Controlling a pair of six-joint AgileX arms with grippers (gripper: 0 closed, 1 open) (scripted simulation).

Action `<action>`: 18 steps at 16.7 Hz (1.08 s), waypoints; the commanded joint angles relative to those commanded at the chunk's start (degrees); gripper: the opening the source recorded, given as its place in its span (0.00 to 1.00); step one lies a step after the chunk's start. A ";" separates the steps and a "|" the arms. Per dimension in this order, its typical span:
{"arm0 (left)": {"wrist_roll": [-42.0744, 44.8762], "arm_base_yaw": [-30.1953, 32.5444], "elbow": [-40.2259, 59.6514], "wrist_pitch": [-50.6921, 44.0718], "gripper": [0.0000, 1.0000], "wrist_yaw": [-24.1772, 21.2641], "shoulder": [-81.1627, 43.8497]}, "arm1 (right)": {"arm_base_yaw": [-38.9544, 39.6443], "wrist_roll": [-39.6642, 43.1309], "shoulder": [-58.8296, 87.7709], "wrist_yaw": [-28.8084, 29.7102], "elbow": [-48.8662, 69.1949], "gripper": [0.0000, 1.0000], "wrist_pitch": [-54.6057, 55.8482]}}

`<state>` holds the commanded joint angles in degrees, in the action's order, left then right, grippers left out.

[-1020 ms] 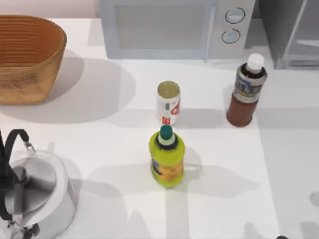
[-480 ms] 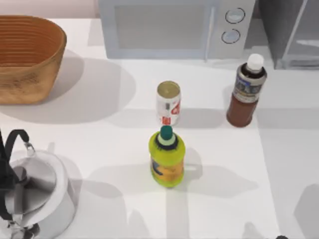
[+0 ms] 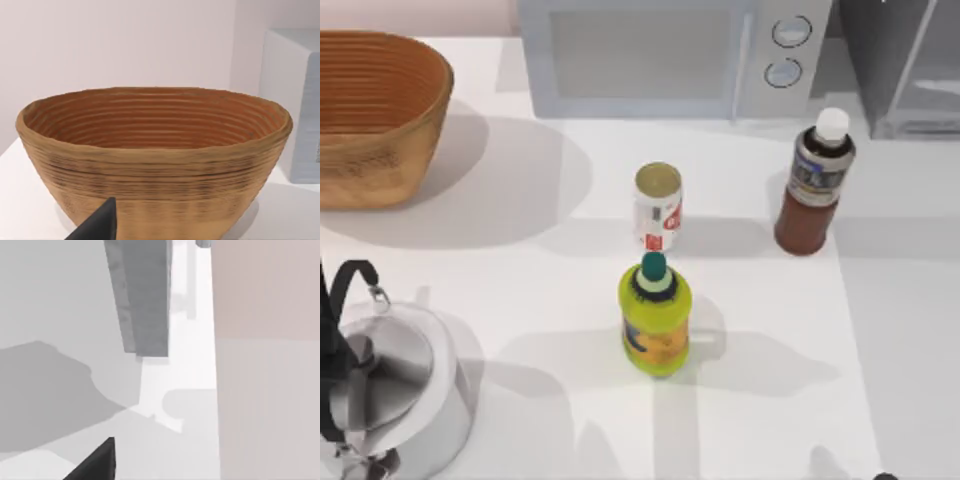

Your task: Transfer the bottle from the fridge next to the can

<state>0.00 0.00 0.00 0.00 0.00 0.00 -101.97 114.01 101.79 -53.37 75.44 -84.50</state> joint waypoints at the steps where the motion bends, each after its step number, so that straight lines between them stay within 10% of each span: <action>1: 0.00 0.00 0.00 0.00 1.00 0.00 0.00 | -1.16 1.19 1.24 -0.74 0.34 1.00 0.34; 11: 0.00 0.00 0.00 0.00 1.00 0.00 0.00 | 0.79 -1.84 2.00 -0.80 0.33 1.00 3.84; 18: 0.00 0.00 0.00 0.00 1.00 0.00 0.00 | 17.50 -29.69 2.80 3.23 -0.08 1.00 26.51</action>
<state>0.00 0.00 0.00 0.00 0.00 0.00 -84.48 84.33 104.59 -50.14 75.36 -57.99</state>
